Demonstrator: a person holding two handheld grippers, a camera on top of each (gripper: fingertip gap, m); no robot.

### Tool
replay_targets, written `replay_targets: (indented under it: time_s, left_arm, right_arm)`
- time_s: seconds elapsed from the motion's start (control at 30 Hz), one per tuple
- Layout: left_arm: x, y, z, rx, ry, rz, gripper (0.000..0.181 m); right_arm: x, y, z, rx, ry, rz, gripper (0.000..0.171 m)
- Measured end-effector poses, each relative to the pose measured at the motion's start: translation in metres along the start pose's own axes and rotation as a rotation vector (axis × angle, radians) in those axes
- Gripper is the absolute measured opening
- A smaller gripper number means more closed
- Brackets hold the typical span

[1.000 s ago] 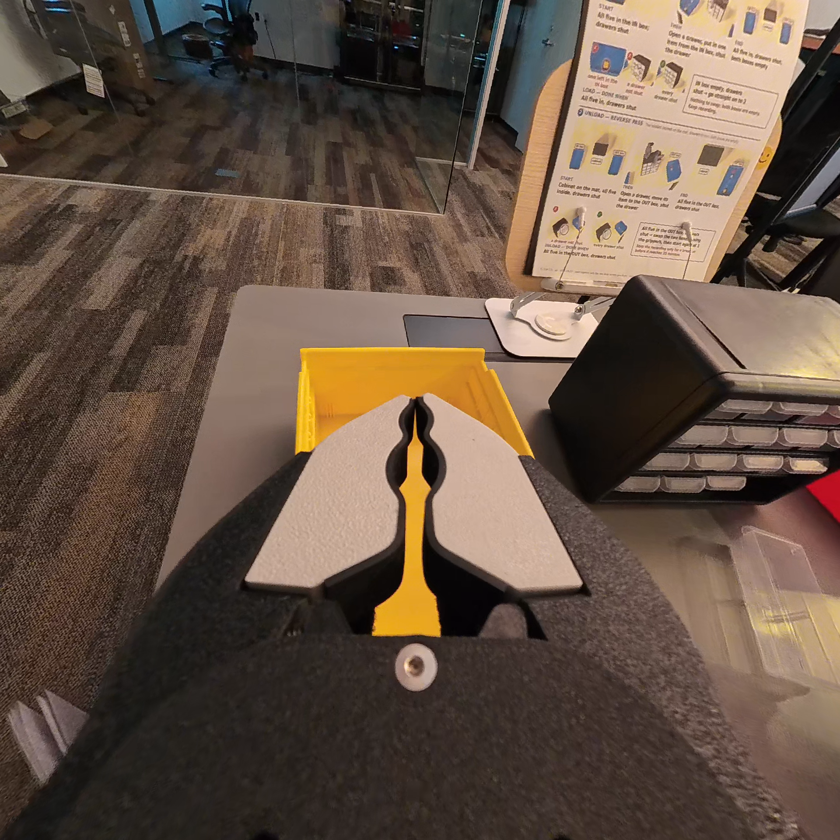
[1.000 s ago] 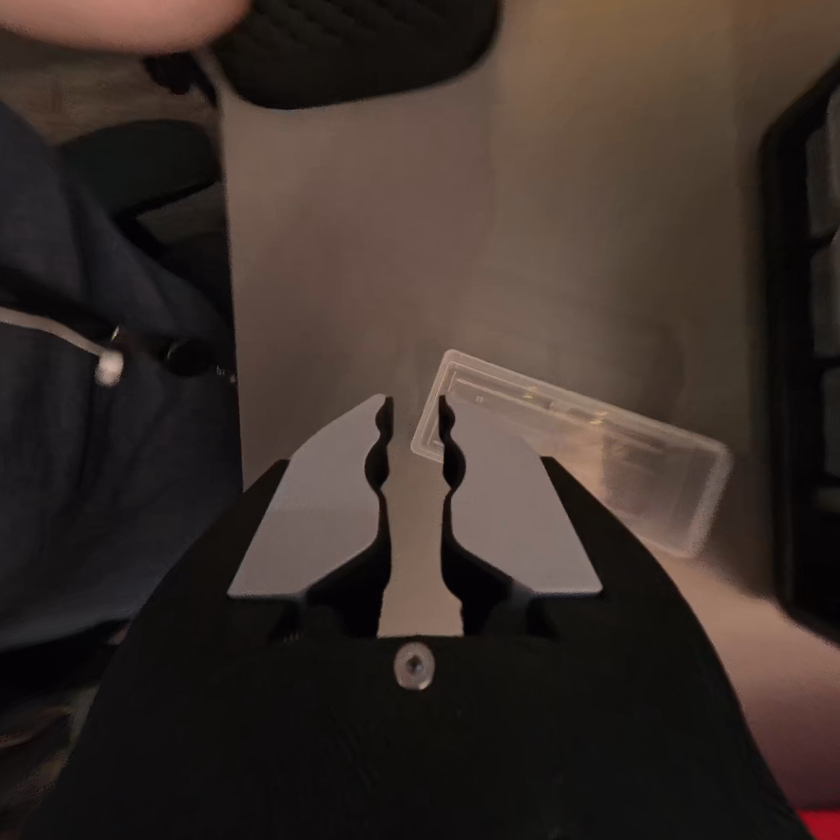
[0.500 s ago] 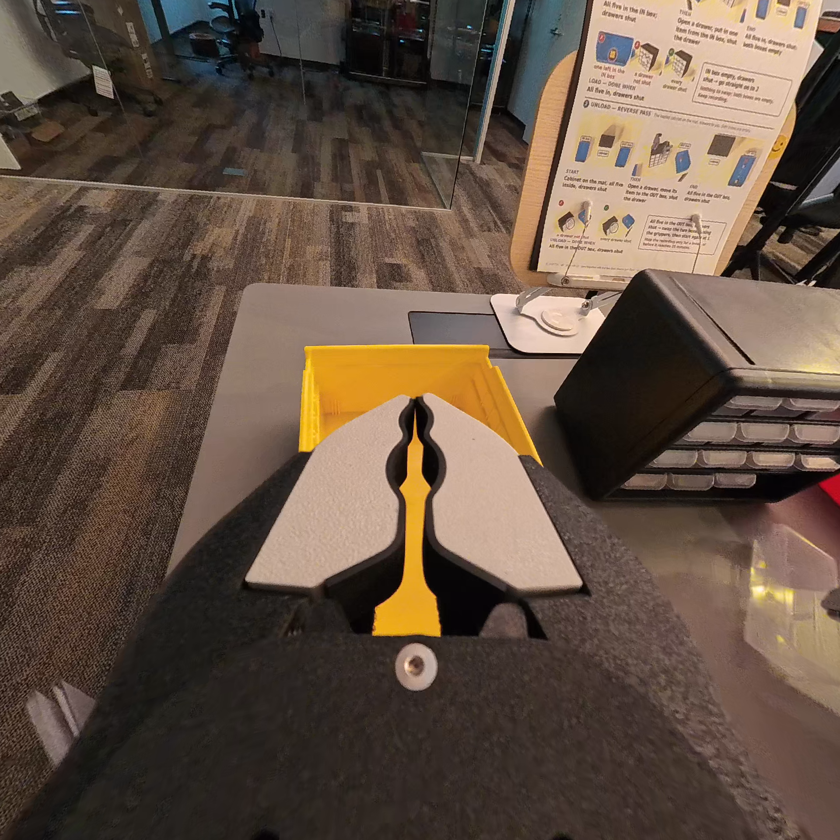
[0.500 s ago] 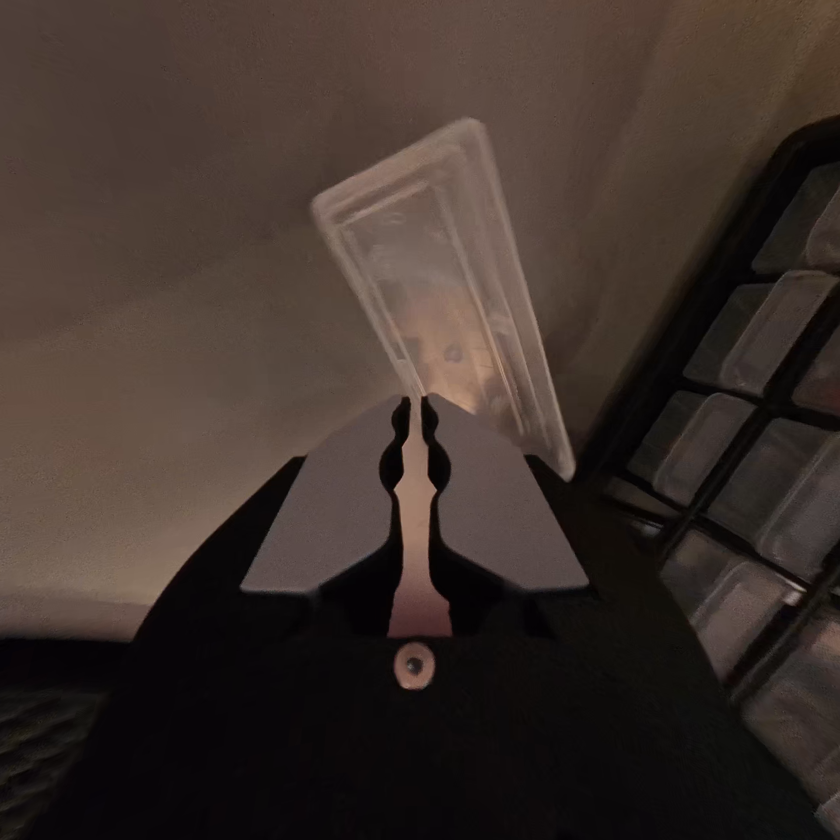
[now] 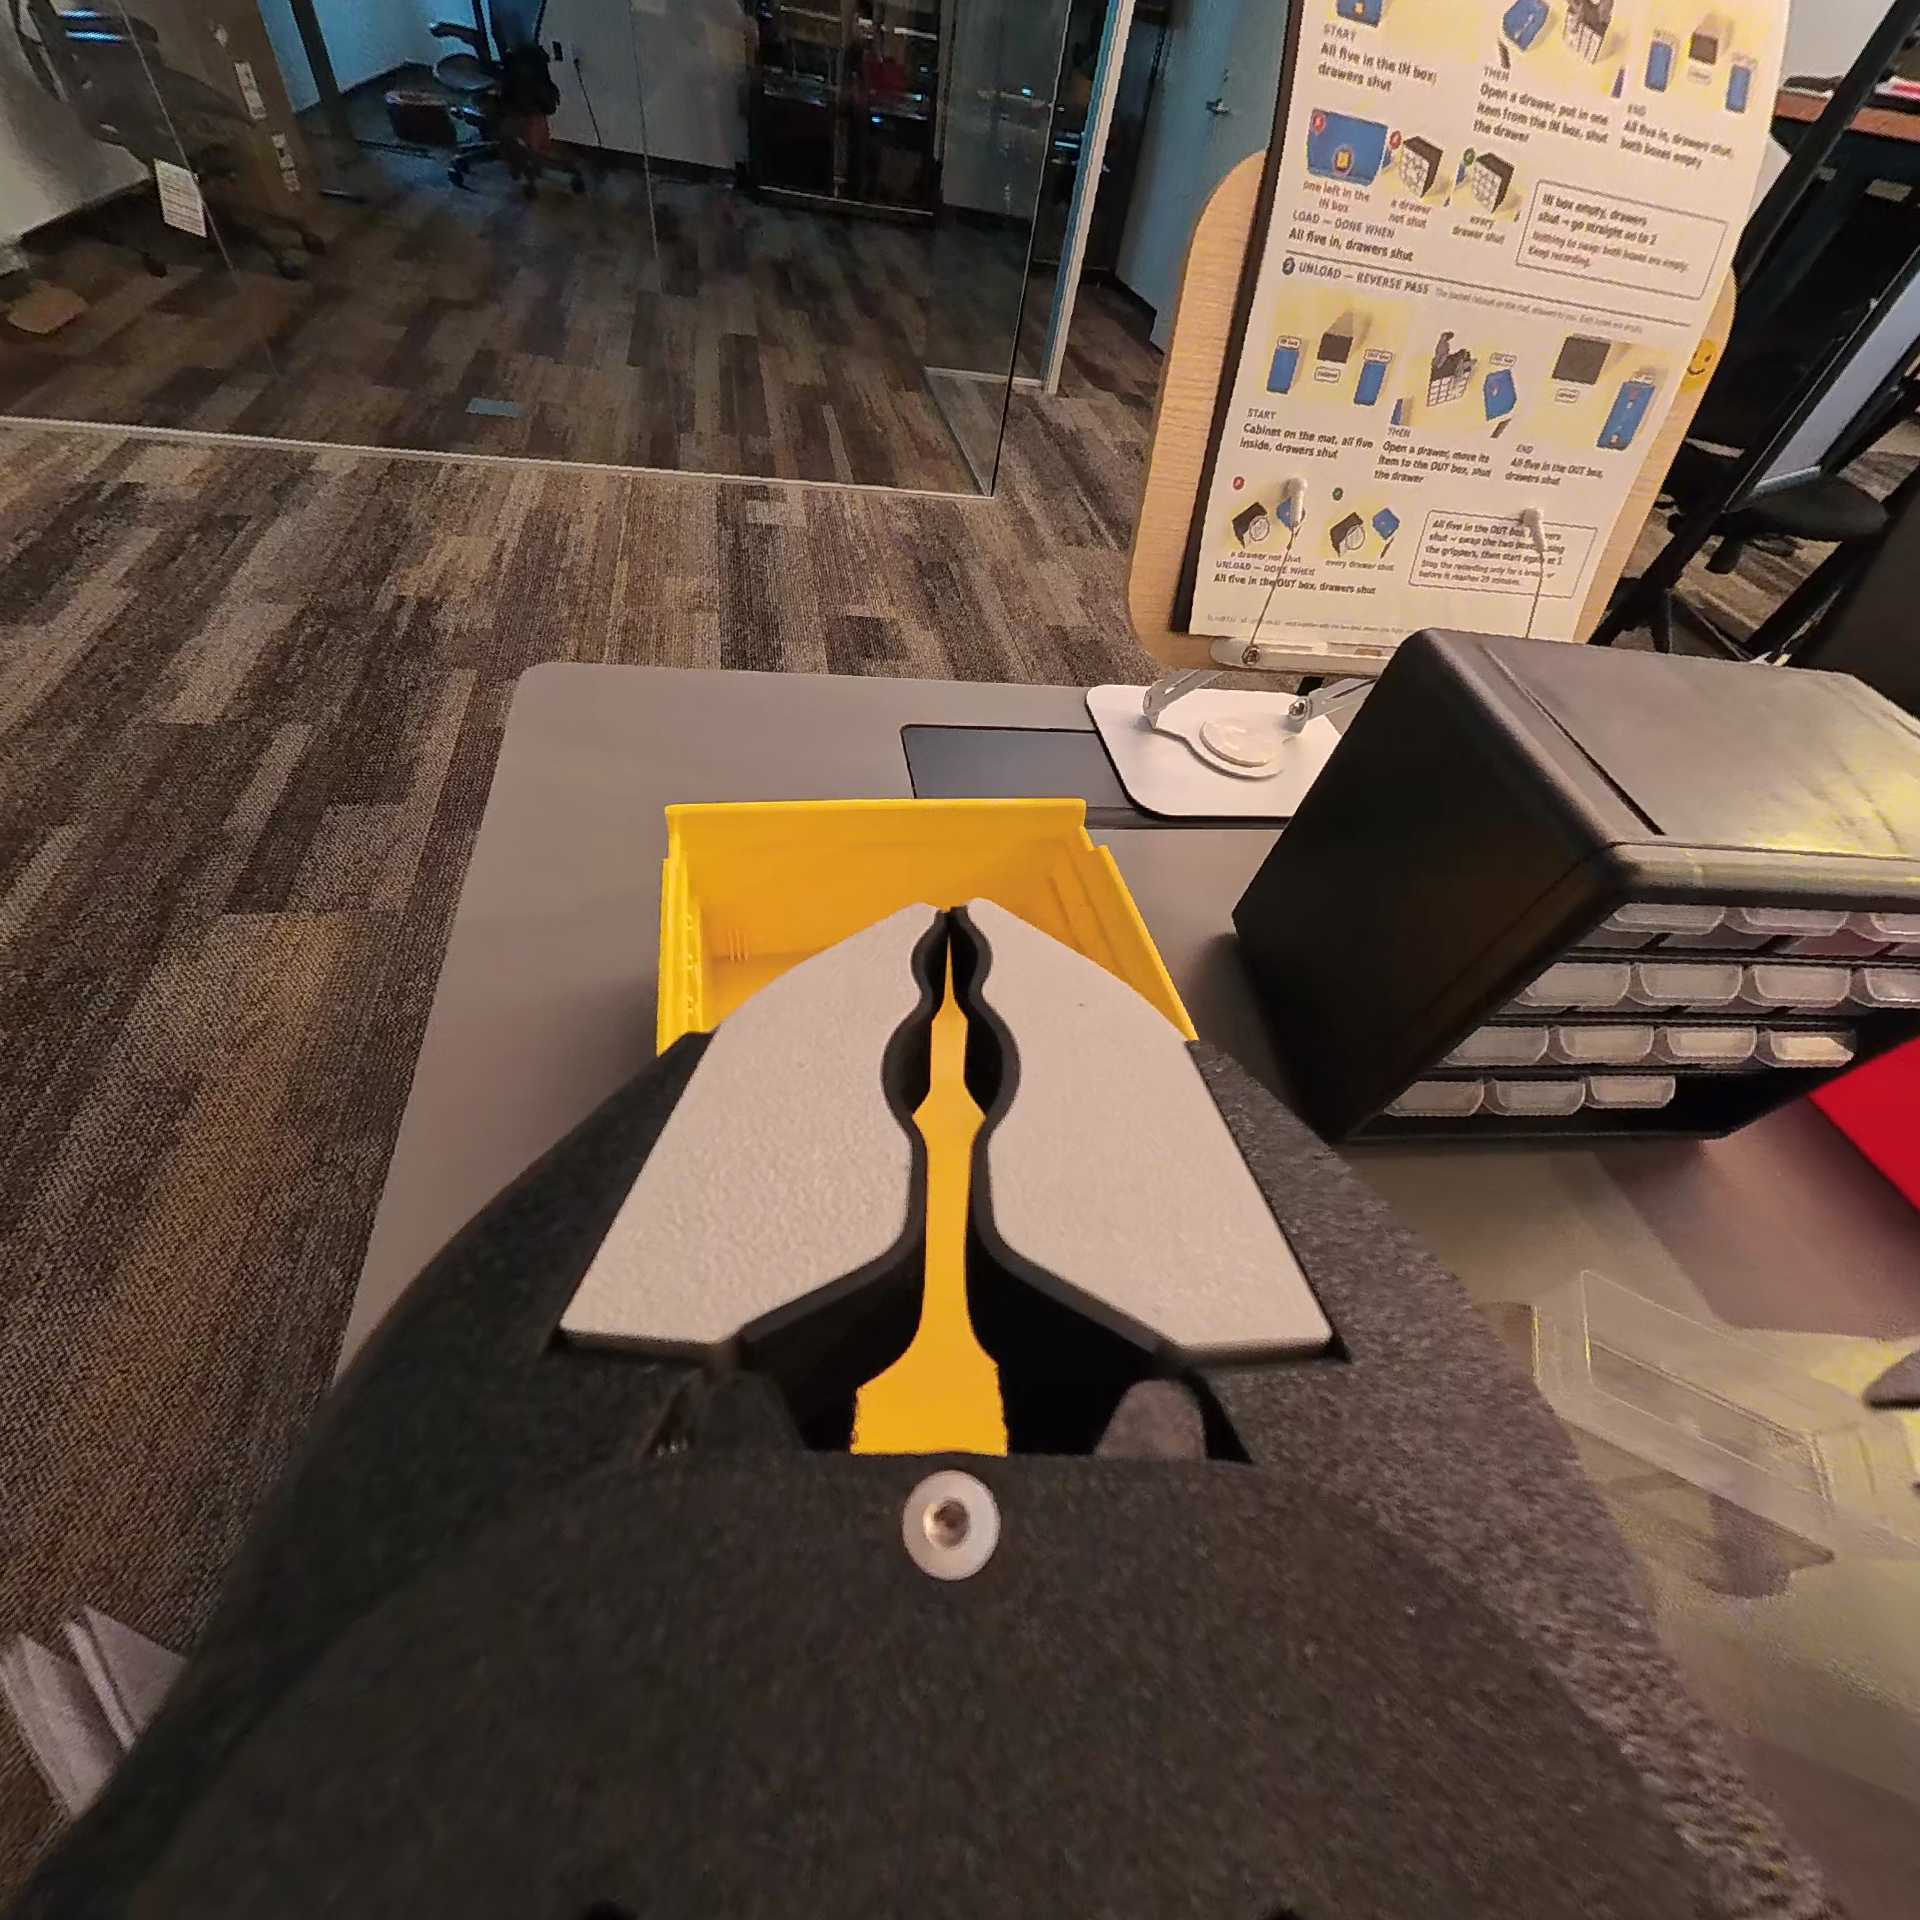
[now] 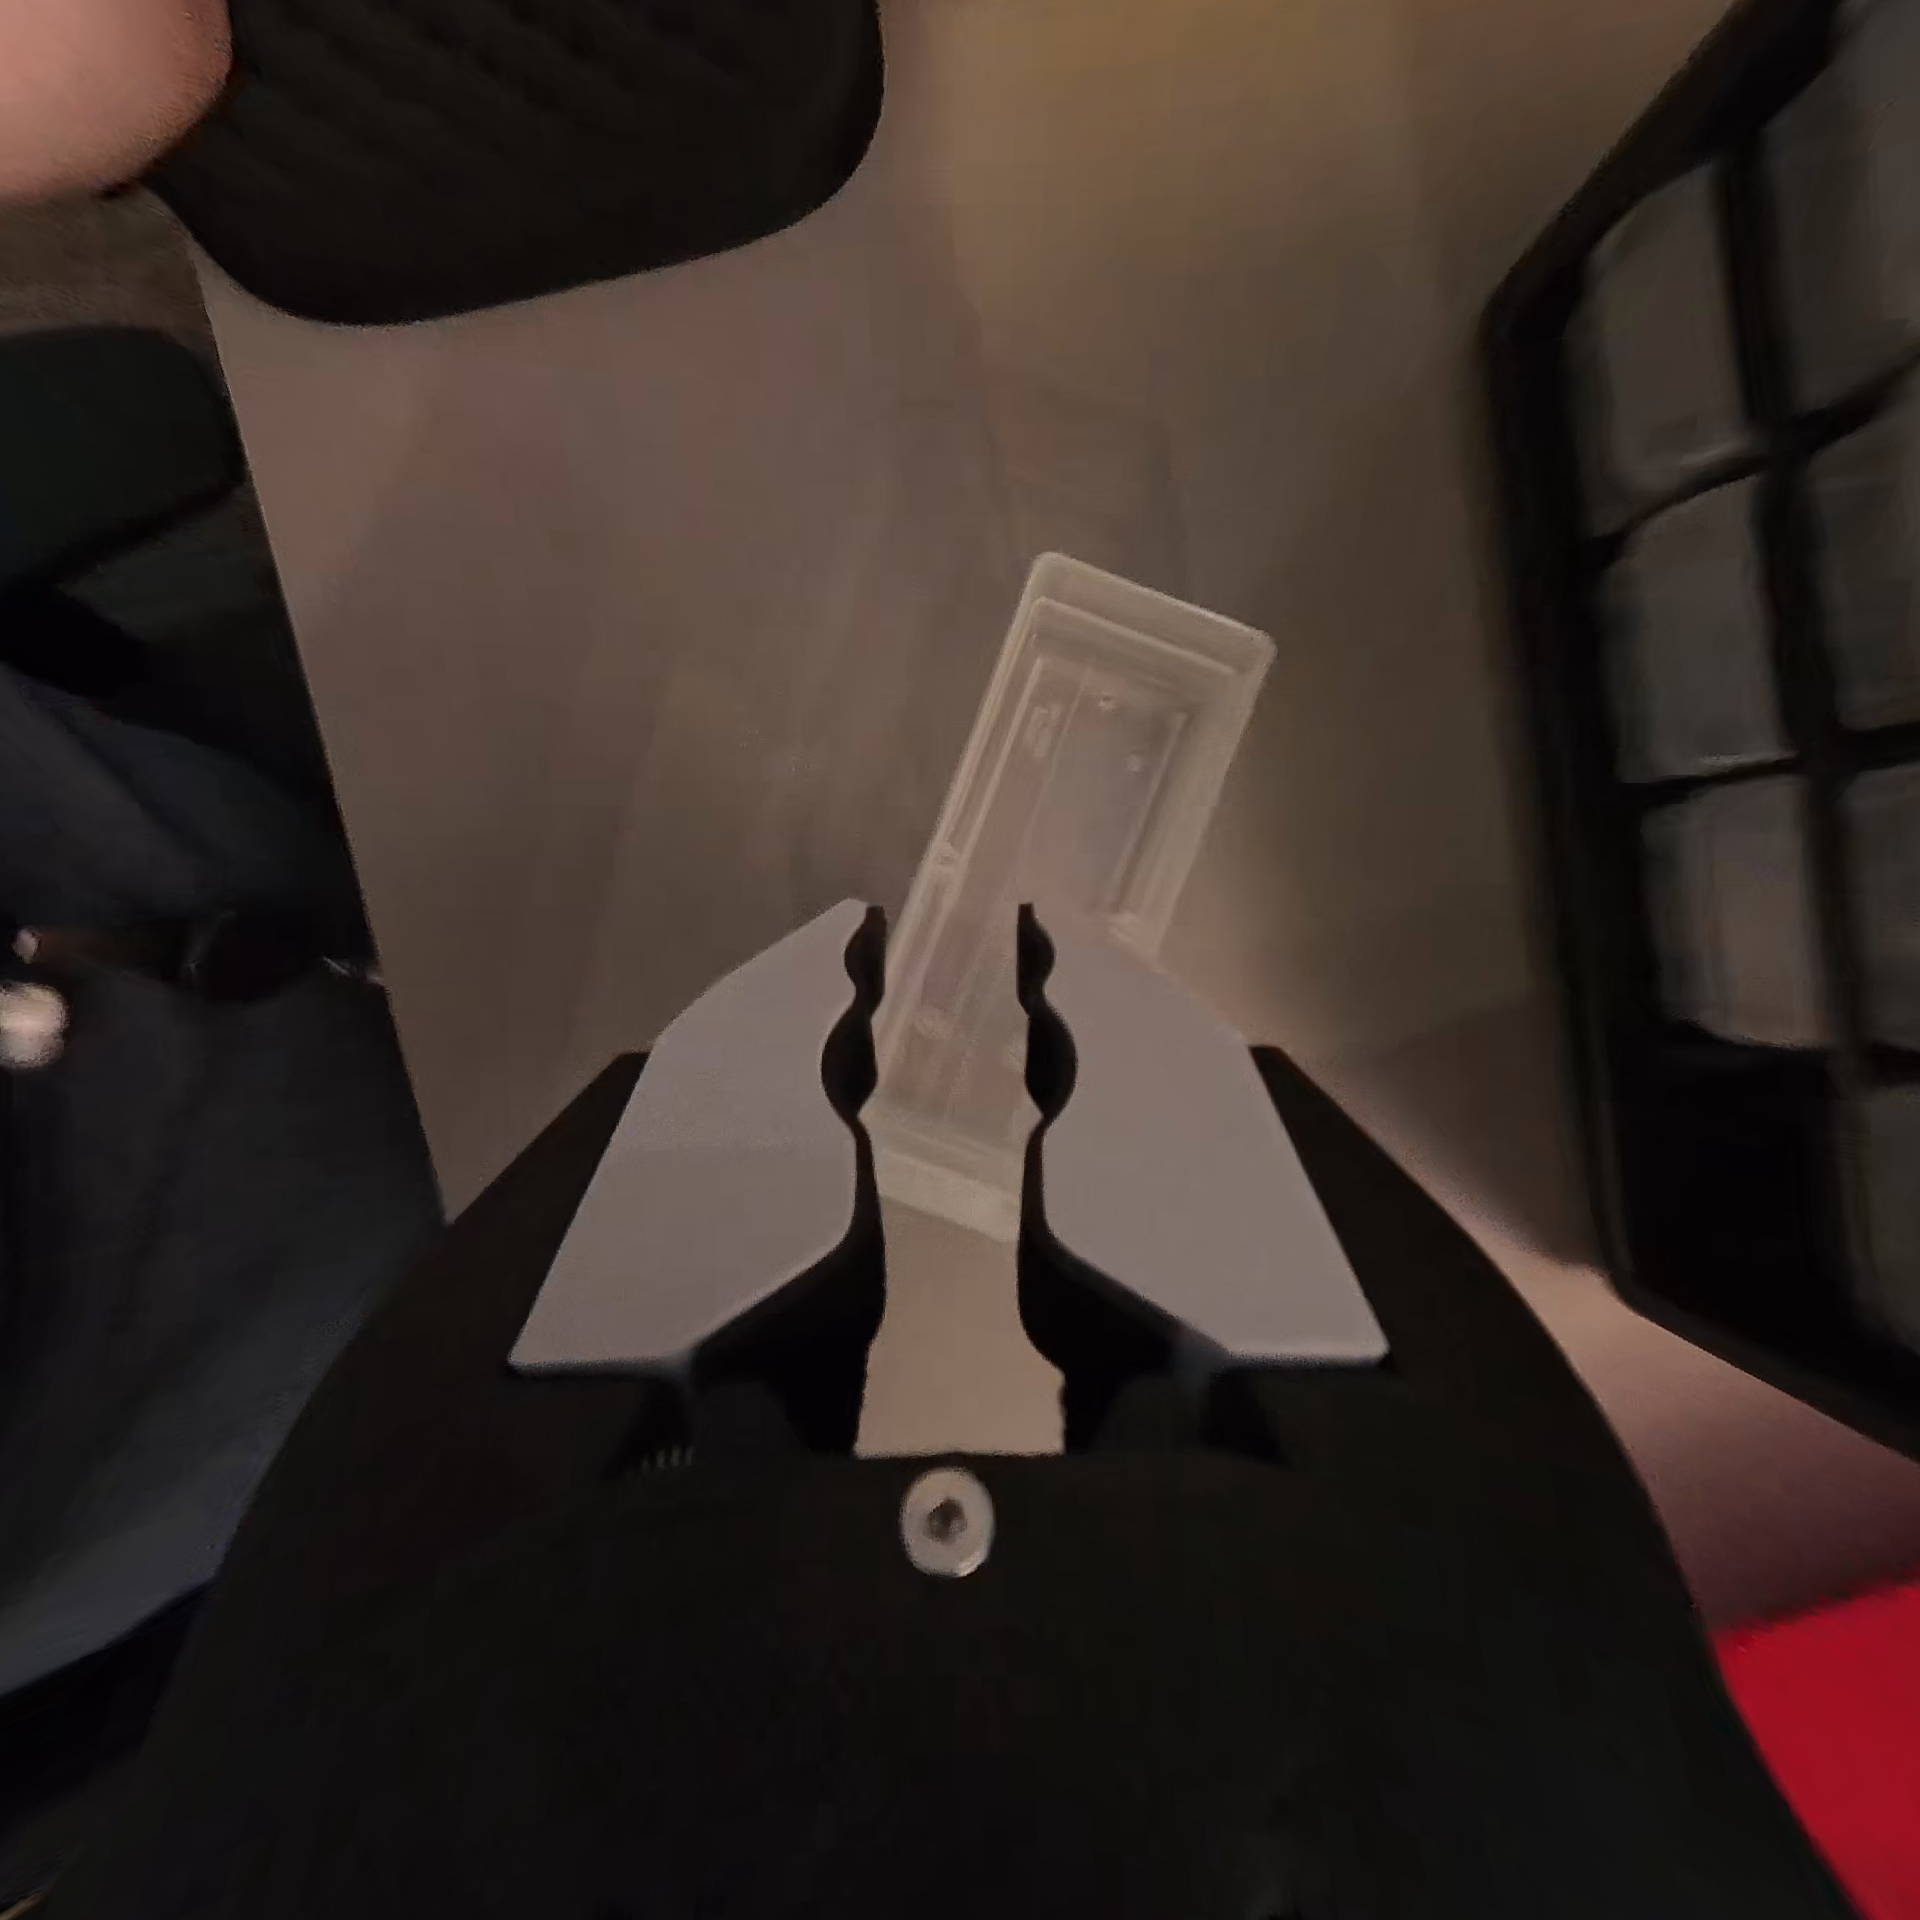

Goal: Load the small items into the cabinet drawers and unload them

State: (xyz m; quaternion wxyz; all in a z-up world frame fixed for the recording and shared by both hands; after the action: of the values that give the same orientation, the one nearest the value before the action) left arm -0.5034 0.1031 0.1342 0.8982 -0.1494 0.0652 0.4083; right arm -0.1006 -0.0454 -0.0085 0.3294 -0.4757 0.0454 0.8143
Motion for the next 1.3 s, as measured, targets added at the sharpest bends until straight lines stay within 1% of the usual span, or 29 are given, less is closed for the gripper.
replay_targets:
  time_s: [0.07,0.13,0.23,0.27,0.37,0.4,0.43,0.5,0.6,0.7,0.77,0.87,0.97,1.13,1.3]
  left_arm:
    - [-0.001,0.001,0.000,-0.004,-0.008,-0.006,0.000]
    - [-0.001,0.002,0.000,-0.006,-0.009,-0.007,0.000]
    - [0.001,0.001,0.000,-0.006,-0.005,-0.007,0.000]
    - [0.001,0.001,0.000,-0.005,-0.002,-0.008,0.000]
    - [0.000,-0.002,0.000,0.006,0.004,-0.006,0.000]
    - [-0.001,-0.002,0.000,0.008,0.001,-0.007,0.000]
    - [-0.001,-0.003,0.001,0.009,-0.005,-0.007,0.000]
    - [-0.002,-0.002,0.001,0.006,-0.010,-0.011,0.000]
    - [0.000,-0.001,0.000,0.005,-0.002,-0.018,0.000]
    - [0.001,0.000,0.000,0.000,-0.002,-0.034,0.000]
    - [0.003,0.000,0.000,-0.001,-0.002,-0.041,0.000]
    - [0.006,0.001,-0.001,-0.004,0.004,-0.053,0.000]
    - [0.009,0.002,-0.001,-0.002,0.013,-0.058,0.000]
    - [0.012,0.005,-0.002,-0.006,0.023,-0.064,0.000]
    - [0.014,0.008,-0.002,-0.010,0.021,-0.074,0.000]
  right_arm:
    - [-0.018,-0.015,-0.014,-0.032,-0.032,-0.113,0.025]
    - [-0.017,-0.030,-0.032,0.038,0.034,-0.135,0.025]
    - [0.003,-0.034,-0.043,0.205,0.040,0.005,0.022]
    - [0.010,-0.033,-0.043,0.221,0.046,0.015,0.022]
    - [0.024,-0.022,-0.046,0.153,0.126,-0.001,0.019]
    - [0.028,-0.019,-0.047,0.131,0.157,-0.019,0.008]
    - [0.030,-0.017,-0.048,0.121,0.180,-0.034,0.004]
    - [0.029,-0.015,-0.049,0.140,0.205,-0.051,0.002]
    - [0.023,-0.012,-0.052,0.221,0.253,-0.085,0.002]
    - [0.014,-0.014,-0.062,0.322,0.251,-0.211,0.002]
    - [0.007,-0.022,-0.073,0.406,0.274,-0.312,0.002]
    - [-0.004,-0.036,-0.085,0.591,0.286,-0.382,0.002]
    - [-0.011,-0.048,-0.093,0.689,0.297,-0.467,0.002]
    - [-0.014,-0.060,-0.097,0.786,0.304,-0.522,0.002]
    - [-0.012,-0.062,-0.103,0.886,0.304,-0.501,0.002]
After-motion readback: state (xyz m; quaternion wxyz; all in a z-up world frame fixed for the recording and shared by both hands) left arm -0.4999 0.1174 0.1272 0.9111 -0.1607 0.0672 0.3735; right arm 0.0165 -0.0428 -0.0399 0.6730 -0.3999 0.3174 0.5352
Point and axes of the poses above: each gripper's, where its closed fingertips meet, x out along the fingers, z out of its top, y = z × x across the jaws, the point moved 9 cm from there along -x, back along the fingers, and after that the axes turned 15 degrees about -z, right-handed, at the moved point
